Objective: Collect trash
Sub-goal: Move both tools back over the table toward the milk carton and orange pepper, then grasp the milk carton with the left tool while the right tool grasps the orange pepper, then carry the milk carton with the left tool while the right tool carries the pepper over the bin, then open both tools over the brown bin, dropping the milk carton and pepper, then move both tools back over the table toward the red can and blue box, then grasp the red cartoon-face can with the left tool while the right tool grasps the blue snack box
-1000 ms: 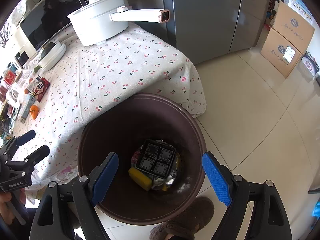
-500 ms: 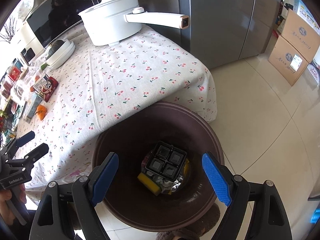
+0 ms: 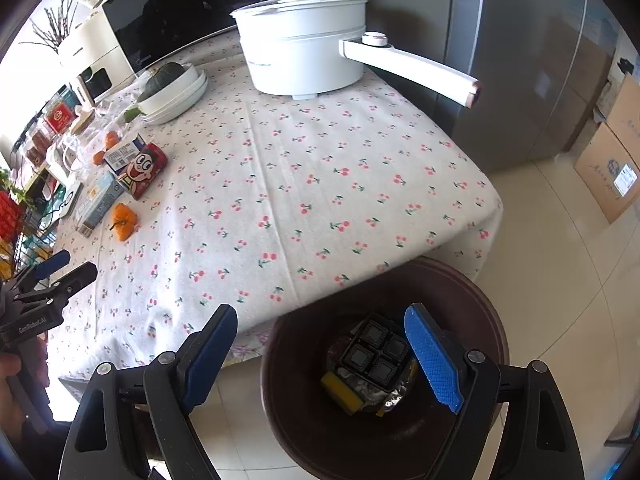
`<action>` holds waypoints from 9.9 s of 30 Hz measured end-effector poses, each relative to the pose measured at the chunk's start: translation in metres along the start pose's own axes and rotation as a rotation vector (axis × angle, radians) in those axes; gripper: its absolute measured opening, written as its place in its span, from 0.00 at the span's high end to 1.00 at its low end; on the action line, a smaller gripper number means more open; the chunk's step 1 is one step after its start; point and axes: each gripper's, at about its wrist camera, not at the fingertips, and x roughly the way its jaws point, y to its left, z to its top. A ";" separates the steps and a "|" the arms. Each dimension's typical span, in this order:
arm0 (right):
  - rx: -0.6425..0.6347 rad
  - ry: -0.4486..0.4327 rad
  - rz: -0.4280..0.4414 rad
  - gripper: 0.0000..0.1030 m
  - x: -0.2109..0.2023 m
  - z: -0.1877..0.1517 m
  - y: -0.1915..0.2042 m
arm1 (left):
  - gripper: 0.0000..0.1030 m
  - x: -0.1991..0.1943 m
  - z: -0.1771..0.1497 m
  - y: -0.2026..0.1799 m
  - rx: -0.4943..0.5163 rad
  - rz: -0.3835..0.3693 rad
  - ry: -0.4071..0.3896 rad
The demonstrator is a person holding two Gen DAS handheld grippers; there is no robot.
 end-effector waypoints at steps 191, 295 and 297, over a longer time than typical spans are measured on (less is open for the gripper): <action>-0.002 0.002 0.016 0.18 0.036 0.047 0.022 | 0.01 0.048 0.062 0.055 0.089 0.081 0.054; 0.161 0.048 -0.021 0.26 0.220 0.155 0.346 | 0.46 0.004 0.010 0.241 -0.350 0.278 -0.049; 0.128 0.056 0.022 0.33 0.217 0.152 0.339 | 0.46 0.000 0.008 0.239 -0.356 0.265 -0.050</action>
